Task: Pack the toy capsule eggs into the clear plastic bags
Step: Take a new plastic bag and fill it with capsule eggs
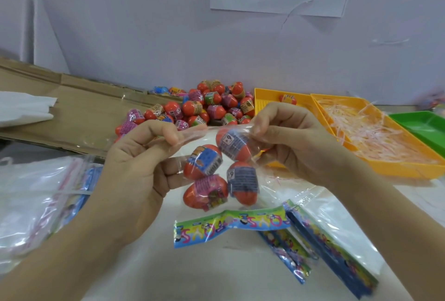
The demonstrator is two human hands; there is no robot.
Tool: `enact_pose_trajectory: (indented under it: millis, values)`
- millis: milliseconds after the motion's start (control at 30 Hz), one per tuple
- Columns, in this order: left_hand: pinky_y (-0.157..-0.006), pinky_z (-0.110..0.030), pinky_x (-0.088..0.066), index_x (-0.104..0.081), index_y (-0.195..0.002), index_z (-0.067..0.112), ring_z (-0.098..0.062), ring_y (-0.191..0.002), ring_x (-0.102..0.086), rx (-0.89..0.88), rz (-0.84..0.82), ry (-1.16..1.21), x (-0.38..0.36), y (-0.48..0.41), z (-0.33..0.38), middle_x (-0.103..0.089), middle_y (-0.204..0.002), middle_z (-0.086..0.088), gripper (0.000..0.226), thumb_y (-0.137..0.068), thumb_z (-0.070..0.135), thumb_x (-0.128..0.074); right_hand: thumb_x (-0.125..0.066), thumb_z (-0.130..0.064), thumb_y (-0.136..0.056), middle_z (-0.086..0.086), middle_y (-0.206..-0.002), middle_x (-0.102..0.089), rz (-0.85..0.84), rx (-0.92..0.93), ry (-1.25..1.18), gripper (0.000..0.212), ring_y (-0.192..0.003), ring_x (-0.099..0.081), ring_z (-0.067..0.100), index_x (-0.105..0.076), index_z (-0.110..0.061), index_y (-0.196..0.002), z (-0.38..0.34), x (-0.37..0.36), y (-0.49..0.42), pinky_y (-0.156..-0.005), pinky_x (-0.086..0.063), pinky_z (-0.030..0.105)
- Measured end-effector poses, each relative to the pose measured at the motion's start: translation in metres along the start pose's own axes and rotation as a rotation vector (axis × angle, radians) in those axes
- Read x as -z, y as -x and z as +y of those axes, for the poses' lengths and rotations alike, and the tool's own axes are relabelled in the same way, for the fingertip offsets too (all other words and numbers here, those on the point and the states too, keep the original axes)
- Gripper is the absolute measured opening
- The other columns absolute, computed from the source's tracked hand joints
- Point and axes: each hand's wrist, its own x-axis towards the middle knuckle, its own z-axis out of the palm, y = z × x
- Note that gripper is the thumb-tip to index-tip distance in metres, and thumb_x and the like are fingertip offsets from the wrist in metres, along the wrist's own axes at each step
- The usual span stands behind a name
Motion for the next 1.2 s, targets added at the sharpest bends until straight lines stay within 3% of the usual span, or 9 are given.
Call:
enact_pose_trajectory:
  millis: [100,200,300,467,667,767,833,1000,1200]
  values:
    - [-0.038,-0.016,-0.047,-0.063,-0.07,0.027,-0.002,-0.038,-0.055,-0.027,-0.006,-0.05,0.005,-0.002,-0.004,-0.064,-0.052,0.006,0.021,-0.071,0.009,-0.053,-0.071,-0.016,-0.071,0.006,-0.074,-0.067,-0.04,-0.012,0.018,0.001,-0.066,-0.07,0.017,-0.071,-0.015,-0.07,-0.002,0.002,0.001,-0.055,-0.057,0.025]
    - [-0.042,-0.021,-0.052,-0.062,-0.108,0.037,-0.004,-0.048,-0.064,-0.017,-0.016,-0.091,0.01,-0.005,-0.007,-0.075,-0.07,0.002,0.042,-0.074,0.012,-0.053,-0.07,-0.015,-0.073,0.007,-0.078,-0.067,-0.058,-0.013,0.039,0.001,-0.068,-0.07,0.018,-0.071,-0.016,-0.072,-0.004,0.003,0.001,-0.057,-0.057,0.026]
    - [-0.044,-0.018,-0.052,-0.08,-0.087,0.03,-0.001,-0.049,-0.064,0.001,-0.038,-0.117,0.008,-0.005,-0.007,-0.076,-0.077,0.006,0.035,-0.075,0.012,-0.052,-0.071,-0.017,-0.073,0.007,-0.079,-0.066,-0.059,-0.006,0.044,0.003,-0.067,-0.069,0.018,-0.07,-0.016,-0.071,-0.004,0.004,0.0,-0.058,-0.057,0.026]
    - [-0.046,-0.02,-0.053,-0.08,-0.068,0.025,-0.002,-0.047,-0.059,-0.001,-0.009,-0.13,0.008,-0.004,-0.01,-0.076,-0.079,0.003,0.031,-0.072,0.014,-0.051,-0.073,-0.007,-0.076,0.006,-0.077,-0.064,-0.037,-0.017,0.034,0.015,-0.064,-0.068,0.016,-0.064,-0.019,-0.071,-0.001,0.003,0.001,-0.054,-0.056,0.024]
    - [-0.051,-0.027,-0.058,-0.079,-0.069,0.029,-0.019,-0.067,-0.071,-0.059,-0.009,-0.217,0.012,-0.004,-0.011,-0.077,-0.085,0.002,0.028,-0.073,0.02,-0.052,-0.069,-0.007,-0.074,0.003,-0.074,-0.065,-0.02,-0.057,0.082,0.049,-0.064,-0.068,0.016,-0.056,-0.025,-0.118,-0.007,0.002,0.001,-0.056,-0.057,0.028]
    - [-0.053,-0.03,-0.059,-0.079,-0.071,0.028,-0.017,-0.067,-0.074,-0.057,-0.019,-0.234,0.013,-0.003,-0.011,-0.077,-0.087,0.001,0.018,-0.077,0.015,-0.068,-0.067,-0.003,-0.076,0.002,-0.072,-0.067,0.031,-0.065,0.178,0.039,-0.064,-0.07,0.017,-0.07,-0.024,-0.108,-0.009,0.001,0.0,-0.055,-0.057,0.026]
    - [-0.053,-0.032,-0.059,-0.079,-0.074,0.025,-0.019,-0.067,-0.073,-0.034,-0.018,-0.225,0.016,-0.003,-0.011,-0.077,-0.088,-0.001,0.018,-0.072,0.012,-0.067,-0.067,-0.004,-0.076,0.002,-0.072,-0.067,0.053,-0.094,0.195,0.034,-0.063,-0.07,0.018,-0.072,-0.022,-0.104,-0.007,-0.001,0.0,-0.055,-0.057,0.028]
    - [-0.046,-0.028,-0.054,-0.078,-0.079,0.029,-0.018,-0.063,-0.069,-0.046,0.063,-0.233,0.014,-0.002,-0.013,-0.077,-0.086,-0.001,0.015,-0.066,0.035,-0.083,-0.077,-0.02,-0.07,-0.003,-0.074,-0.069,0.023,-0.17,0.215,0.031,-0.07,-0.071,0.021,-0.073,-0.019,-0.101,-0.003,-0.007,0.0,-0.056,-0.059,0.032]
    - [-0.045,-0.022,-0.053,-0.079,-0.077,0.029,-0.019,-0.062,-0.074,-0.031,0.091,-0.206,0.012,-0.003,-0.016,-0.077,-0.085,0.001,0.025,-0.057,0.043,-0.073,-0.073,-0.023,-0.067,0.003,-0.068,-0.071,0.195,-0.123,0.197,0.01,-0.057,-0.067,0.012,-0.076,-0.016,-0.074,0.009,-0.013,0.0,-0.047,-0.052,0.02]
